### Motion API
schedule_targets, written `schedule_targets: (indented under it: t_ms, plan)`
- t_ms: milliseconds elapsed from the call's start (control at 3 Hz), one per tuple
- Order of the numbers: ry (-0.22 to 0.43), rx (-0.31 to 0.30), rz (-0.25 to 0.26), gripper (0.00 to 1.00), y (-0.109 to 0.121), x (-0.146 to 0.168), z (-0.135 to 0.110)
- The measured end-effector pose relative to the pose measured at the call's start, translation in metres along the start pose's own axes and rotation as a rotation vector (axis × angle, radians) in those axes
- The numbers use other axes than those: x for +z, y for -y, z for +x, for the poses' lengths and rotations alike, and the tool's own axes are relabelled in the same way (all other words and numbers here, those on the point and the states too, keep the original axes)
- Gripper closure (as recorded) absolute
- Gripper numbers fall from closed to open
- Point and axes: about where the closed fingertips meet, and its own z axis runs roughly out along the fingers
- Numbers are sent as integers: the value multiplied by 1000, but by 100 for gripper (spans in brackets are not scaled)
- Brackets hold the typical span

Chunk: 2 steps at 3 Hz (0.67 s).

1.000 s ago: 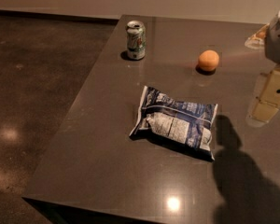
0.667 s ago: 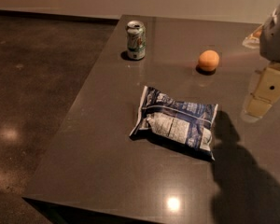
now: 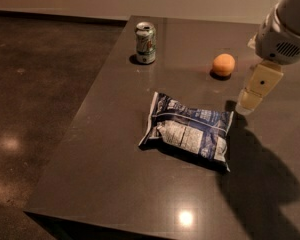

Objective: Move orange near blue chip bag

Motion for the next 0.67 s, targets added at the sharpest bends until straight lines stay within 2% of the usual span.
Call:
schedule_targets:
  t_ms: [667]
  plan:
    - [-15,135,6,0,60,49,6]
